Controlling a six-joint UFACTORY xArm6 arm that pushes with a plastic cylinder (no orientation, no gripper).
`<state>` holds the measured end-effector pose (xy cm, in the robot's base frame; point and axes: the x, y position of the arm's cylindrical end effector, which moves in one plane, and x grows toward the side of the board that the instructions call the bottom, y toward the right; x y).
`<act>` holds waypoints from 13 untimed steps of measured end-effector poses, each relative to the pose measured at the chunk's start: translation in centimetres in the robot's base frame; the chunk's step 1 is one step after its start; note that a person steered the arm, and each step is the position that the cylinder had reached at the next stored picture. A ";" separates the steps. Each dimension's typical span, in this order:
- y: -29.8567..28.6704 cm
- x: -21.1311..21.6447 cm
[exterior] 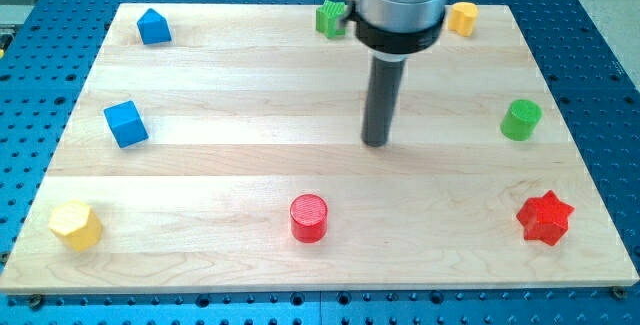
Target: Slide the red star closer to the red circle
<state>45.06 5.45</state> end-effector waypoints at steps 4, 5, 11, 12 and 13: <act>2.8 -2.0; 2.9 -2.0; 9.5 3.9; 19.0 4.3; 23.4 6.9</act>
<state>51.99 28.87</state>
